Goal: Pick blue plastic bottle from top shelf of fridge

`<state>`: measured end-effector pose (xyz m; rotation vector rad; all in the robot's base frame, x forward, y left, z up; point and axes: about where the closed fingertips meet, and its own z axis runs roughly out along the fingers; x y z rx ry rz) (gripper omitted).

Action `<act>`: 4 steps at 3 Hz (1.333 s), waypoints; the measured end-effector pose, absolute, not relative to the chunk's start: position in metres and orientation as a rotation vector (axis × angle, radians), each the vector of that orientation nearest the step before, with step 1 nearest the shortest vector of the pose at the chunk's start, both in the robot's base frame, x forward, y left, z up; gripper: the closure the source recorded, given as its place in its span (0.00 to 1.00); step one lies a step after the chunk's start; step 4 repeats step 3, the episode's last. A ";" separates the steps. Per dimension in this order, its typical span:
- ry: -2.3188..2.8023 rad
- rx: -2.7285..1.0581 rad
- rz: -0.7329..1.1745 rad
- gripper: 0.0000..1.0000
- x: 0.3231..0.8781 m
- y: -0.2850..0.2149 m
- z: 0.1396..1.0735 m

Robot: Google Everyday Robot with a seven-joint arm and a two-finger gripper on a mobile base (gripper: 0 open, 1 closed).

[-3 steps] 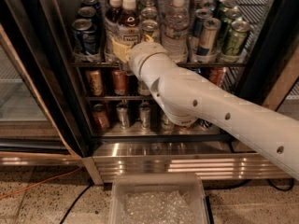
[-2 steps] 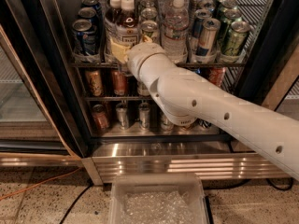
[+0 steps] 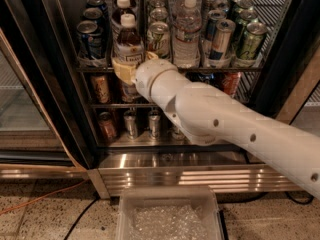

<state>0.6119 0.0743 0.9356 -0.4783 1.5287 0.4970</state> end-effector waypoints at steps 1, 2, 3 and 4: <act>1.542 -0.523 0.520 1.00 0.591 0.075 0.923; 1.543 -0.588 0.550 1.00 0.564 0.086 0.908; 1.543 -0.588 0.550 1.00 0.564 0.086 0.908; 1.543 -0.588 0.550 1.00 0.564 0.086 0.908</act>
Offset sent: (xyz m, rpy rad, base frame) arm -0.1143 -0.0002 -0.0403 -0.0878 0.0293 0.1935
